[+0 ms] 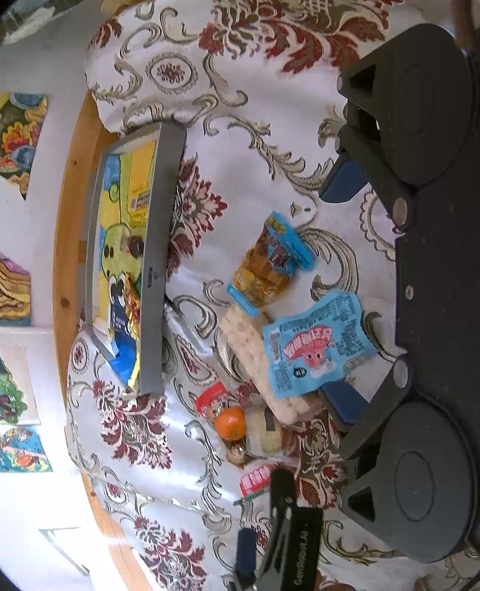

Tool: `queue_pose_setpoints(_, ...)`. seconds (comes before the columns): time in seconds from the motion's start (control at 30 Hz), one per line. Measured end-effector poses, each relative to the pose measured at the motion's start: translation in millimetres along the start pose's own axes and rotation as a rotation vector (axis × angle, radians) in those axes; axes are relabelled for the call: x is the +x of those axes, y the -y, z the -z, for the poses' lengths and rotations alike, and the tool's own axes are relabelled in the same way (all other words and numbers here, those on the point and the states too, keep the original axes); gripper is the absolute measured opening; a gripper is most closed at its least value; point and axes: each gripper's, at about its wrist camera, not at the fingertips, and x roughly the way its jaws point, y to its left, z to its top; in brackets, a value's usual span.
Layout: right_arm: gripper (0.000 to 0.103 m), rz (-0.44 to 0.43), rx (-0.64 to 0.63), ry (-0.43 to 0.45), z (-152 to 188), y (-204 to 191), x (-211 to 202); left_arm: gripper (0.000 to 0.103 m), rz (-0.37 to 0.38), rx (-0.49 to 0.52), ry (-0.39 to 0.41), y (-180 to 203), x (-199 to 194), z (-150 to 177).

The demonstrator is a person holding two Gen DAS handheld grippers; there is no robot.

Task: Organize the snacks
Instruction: 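Grasp the rice-cake bar with the left gripper while the right grasps the blue fish packet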

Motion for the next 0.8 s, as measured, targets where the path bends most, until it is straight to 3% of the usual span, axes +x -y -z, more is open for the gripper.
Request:
queue_pose_setpoints(0.33,0.102,-0.114,-0.189,-0.015,-5.1,-1.8,24.6,0.102,0.049,0.089,0.015,5.5,8.3,-10.7)
queue_pose_setpoints(0.57,0.096,-0.232,-0.175,-0.028,-9.4,3.0,45.5,0.102,0.083,0.168,0.022,14.0,13.7,-15.9)
queue_pose_setpoints(0.8,0.086,-0.274,-0.16,-0.043,-8.9,2.5,55.8,0.102,0.116,0.206,0.013,19.0,20.0,-19.8)
